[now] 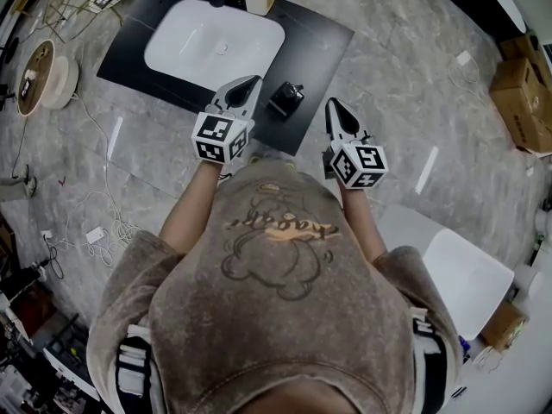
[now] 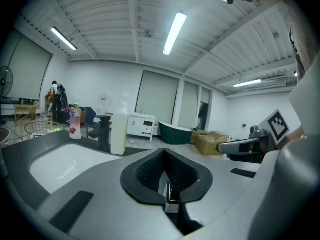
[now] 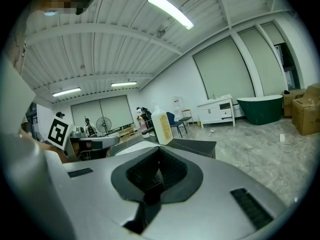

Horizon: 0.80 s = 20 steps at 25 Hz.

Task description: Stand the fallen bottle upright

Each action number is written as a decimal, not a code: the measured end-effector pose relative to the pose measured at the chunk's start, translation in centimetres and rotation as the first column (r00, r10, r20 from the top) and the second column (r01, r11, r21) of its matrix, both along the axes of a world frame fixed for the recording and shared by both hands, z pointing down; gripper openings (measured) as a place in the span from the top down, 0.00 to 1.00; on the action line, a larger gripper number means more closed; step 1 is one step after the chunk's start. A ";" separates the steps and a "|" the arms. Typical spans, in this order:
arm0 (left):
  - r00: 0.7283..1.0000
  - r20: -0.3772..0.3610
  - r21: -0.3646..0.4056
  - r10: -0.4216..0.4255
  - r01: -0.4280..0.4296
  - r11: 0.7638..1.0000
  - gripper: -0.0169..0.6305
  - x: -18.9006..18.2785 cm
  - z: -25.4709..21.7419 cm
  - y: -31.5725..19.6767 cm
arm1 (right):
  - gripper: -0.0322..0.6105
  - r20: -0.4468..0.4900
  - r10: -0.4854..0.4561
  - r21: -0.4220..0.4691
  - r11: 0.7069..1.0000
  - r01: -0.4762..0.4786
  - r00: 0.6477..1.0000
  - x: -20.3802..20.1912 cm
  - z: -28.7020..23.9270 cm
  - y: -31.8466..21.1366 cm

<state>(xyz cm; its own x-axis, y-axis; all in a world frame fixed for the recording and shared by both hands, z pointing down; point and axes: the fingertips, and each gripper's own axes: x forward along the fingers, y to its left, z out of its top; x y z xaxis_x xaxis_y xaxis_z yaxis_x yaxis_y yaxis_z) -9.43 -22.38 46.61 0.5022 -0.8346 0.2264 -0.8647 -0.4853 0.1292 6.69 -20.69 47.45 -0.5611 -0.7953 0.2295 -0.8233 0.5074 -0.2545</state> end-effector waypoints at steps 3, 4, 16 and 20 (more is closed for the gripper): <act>1.000 -0.002 -0.006 -0.012 0.012 1.000 0.95 -0.1 0.9 0.4 | 0.96 -0.004 0.006 -0.006 1.000 -0.006 1.000 0.1 0.4 0.0; 1.000 -0.005 -0.007 -0.015 0.015 1.000 0.95 -0.2 1.0 0.5 | 0.96 -0.005 0.007 -0.008 1.000 -0.007 1.000 0.1 0.5 0.1; 0.997 -0.072 -0.015 -0.032 0.031 0.999 0.95 0.2 0.6 0.1 | 0.96 -0.010 -0.007 0.000 1.000 0.007 1.000 -0.5 0.8 0.2; 0.997 -0.075 -0.018 -0.033 0.032 0.999 0.95 0.3 0.5 0.2 | 0.96 -0.007 -0.012 0.000 1.000 0.012 1.000 -0.6 0.7 0.2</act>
<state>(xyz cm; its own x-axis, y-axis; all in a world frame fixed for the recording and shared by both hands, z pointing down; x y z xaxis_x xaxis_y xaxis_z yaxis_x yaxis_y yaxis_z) -9.14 -22.16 47.10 0.4908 -0.8473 0.2030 -0.8676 -0.4542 0.2023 6.13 -20.51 48.15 -0.5690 -0.7886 0.2332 -0.8189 0.5174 -0.2483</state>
